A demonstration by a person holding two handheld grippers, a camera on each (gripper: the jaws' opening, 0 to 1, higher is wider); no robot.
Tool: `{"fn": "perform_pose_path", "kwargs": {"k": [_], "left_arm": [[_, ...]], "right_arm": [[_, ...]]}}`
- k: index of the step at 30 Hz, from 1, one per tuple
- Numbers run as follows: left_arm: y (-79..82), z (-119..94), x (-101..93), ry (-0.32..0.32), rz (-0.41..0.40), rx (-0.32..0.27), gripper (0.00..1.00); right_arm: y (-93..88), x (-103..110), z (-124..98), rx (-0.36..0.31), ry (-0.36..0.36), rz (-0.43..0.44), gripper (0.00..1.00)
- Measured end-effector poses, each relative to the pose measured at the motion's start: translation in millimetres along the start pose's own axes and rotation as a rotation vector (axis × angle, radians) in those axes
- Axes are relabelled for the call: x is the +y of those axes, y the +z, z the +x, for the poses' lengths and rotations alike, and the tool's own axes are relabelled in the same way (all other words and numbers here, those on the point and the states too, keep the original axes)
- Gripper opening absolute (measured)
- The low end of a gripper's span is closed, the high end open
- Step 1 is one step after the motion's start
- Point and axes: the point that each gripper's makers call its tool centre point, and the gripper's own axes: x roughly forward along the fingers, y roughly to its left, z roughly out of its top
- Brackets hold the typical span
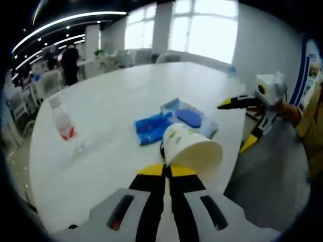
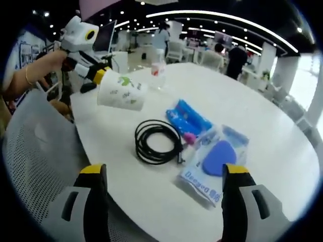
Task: Arrange the tabletop items into an orderly group along one side of the table until the central work area is clear of visible clutter.
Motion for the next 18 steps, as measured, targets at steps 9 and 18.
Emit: {"fn": "perform_pose_path", "kwargs": {"k": [9, 18], "left_arm": [[5.9, 5, -26.5, -0.092, 0.037, 0.009, 0.00], [6.3, 10, -46.8, -0.164, 0.078, 0.033, 0.00]], "right_arm": [[9.7, 3, -1, -0.049, 0.008, -0.070, 0.86], [14.9, 10, 0, -0.069, 0.035, -0.115, 0.81]]}}
